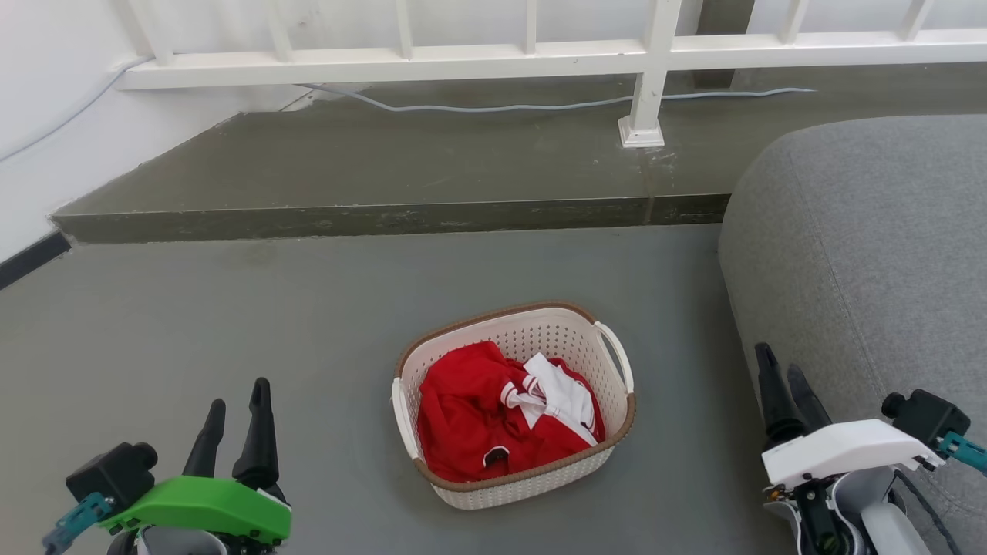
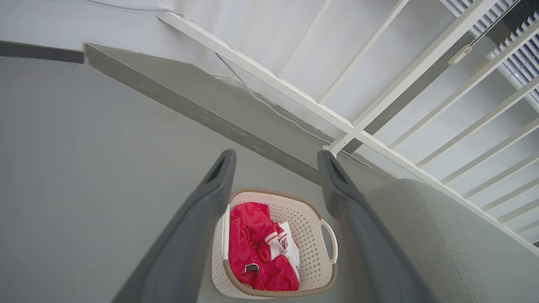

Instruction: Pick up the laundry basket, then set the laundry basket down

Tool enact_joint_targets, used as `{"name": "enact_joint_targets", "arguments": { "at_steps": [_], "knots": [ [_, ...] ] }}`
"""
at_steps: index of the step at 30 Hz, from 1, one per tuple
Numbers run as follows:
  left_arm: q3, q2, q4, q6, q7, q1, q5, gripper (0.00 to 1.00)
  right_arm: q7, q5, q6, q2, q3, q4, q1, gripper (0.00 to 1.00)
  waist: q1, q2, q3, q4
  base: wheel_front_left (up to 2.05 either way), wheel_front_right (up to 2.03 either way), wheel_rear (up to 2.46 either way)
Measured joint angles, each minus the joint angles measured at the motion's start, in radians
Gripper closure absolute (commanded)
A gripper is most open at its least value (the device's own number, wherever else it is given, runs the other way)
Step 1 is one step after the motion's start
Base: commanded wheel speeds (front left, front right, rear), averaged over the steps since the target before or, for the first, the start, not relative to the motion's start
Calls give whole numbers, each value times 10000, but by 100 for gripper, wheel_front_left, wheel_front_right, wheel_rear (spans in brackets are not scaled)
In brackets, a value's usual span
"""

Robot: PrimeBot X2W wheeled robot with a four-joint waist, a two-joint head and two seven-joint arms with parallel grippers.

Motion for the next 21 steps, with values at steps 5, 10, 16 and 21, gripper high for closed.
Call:
{"name": "enact_joint_targets", "arguments": {
  "at_steps": [5, 10, 16, 21],
  "knots": [
    [-104, 0, -142, 178, -144, 32, 815, 0, -199, -736, -96, -4, 182, -69, 1, 0, 0, 0, 13, -6, 0, 0, 0],
    [-299, 0, -309, 311, -311, 42, 1672, 0, -376, -1461, -196, -12, 347, -150, 3, 0, 0, 0, 30, -6, 0, 0, 0],
    [-407, -4, -460, 483, -550, 200, 2499, 0, -560, -2303, -376, -17, 546, -261, 4, 0, 0, 0, 50, -7, 0, 0, 0],
    [-535, -4, -575, 591, -660, 244, 3175, 0, -746, -3001, -466, -29, 736, -337, 4, 0, 0, 0, 65, -11, 0, 0, 0]
  ]
}}
